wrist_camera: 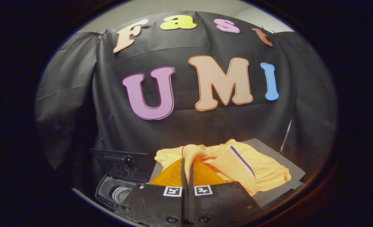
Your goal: Put the clothes into the washing machine and then close the washing machine lid.
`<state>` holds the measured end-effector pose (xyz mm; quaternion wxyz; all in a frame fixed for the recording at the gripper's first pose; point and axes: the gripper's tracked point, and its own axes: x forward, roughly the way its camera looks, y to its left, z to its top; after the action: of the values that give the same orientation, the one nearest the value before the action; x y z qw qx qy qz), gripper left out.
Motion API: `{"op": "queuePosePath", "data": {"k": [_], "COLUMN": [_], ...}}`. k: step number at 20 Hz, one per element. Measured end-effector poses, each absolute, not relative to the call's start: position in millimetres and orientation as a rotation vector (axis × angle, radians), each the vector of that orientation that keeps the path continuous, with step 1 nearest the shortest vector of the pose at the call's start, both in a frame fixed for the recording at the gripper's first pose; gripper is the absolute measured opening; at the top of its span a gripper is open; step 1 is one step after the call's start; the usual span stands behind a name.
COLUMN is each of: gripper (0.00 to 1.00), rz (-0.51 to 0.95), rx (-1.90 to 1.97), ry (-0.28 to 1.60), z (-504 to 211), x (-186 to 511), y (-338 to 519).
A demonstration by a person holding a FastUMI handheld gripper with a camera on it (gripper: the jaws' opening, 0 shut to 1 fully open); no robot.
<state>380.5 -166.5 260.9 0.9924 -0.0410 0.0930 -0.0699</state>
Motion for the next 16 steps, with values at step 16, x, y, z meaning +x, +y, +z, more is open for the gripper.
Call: {"op": "queuePosePath", "data": {"k": [16], "gripper": [0.0], "rz": [0.053], "rx": [-0.065], "ry": [0.222], "z": [233], "x": [434], "y": [13]}}
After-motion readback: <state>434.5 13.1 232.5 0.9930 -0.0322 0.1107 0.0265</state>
